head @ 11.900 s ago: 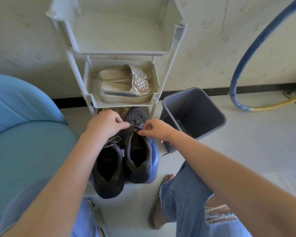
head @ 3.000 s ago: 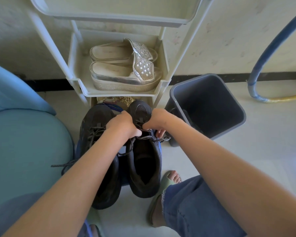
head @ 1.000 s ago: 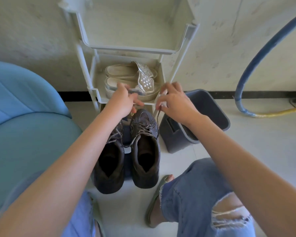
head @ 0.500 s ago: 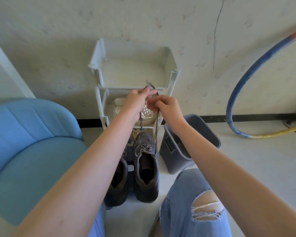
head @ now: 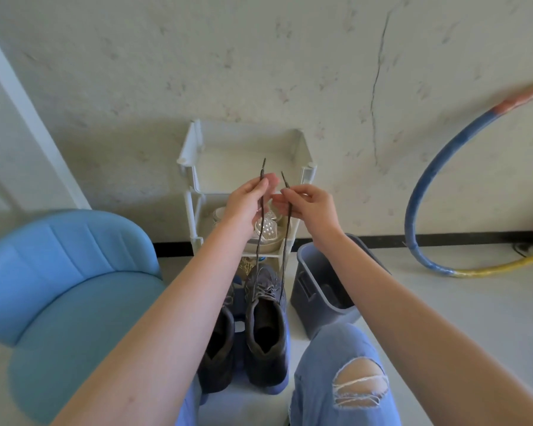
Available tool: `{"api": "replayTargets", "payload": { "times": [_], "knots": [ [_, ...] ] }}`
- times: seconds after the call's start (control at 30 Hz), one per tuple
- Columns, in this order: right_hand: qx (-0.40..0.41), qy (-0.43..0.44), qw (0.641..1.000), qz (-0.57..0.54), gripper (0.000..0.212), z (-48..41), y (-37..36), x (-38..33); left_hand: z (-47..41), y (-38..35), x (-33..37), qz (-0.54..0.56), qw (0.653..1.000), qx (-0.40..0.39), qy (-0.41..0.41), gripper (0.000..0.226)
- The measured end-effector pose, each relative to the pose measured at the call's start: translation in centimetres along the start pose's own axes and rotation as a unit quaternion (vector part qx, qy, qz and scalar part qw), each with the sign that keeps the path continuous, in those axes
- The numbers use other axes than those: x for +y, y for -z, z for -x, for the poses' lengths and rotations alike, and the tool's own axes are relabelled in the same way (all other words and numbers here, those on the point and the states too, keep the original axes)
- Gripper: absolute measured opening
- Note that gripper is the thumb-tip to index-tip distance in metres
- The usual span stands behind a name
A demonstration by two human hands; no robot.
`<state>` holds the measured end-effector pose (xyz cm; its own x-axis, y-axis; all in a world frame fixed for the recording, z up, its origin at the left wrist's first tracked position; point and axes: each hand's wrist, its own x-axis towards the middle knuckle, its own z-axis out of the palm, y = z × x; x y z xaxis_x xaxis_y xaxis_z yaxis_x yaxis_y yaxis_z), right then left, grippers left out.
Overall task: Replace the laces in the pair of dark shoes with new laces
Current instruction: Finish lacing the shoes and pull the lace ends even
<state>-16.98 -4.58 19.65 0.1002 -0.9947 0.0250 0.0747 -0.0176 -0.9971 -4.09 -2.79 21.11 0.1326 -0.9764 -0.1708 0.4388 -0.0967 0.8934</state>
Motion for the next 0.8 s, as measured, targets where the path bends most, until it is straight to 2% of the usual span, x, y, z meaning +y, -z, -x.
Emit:
{"api": "replayTargets", "payload": {
  "times": [0.07,0.17,0.53,0.67,0.8],
  "knots": [
    [0.008,0.023,0.999,0.045,0.006,0.0,-0.2,-0.3,0.1,-0.3,-0.4,-0.025,1.000,0.004,0.002,0.022],
    [0.033,0.048,0.994,0.087,0.006,0.1,-0.1,-0.7,0.1,-0.9,-0.8,-0.029,1.000,0.001,0.007,0.015],
    [0.026,0.069,0.995,0.072,0.007,0.2,0.6,-1.5,0.5,-1.0,-0.6,-0.093,0.995,-0.024,-0.010,0.020],
    [0.043,0.049,0.996,0.068,0.008,-0.3,0.9,-0.9,0.6,-0.5,-0.4,-0.099,0.994,-0.031,-0.023,0.017],
    [0.030,-0.003,0.999,-0.015,0.010,-1.0,2.0,-0.2,0.2,1.1,-0.5,-0.154,0.987,-0.030,-0.040,0.021]
  ]
}}
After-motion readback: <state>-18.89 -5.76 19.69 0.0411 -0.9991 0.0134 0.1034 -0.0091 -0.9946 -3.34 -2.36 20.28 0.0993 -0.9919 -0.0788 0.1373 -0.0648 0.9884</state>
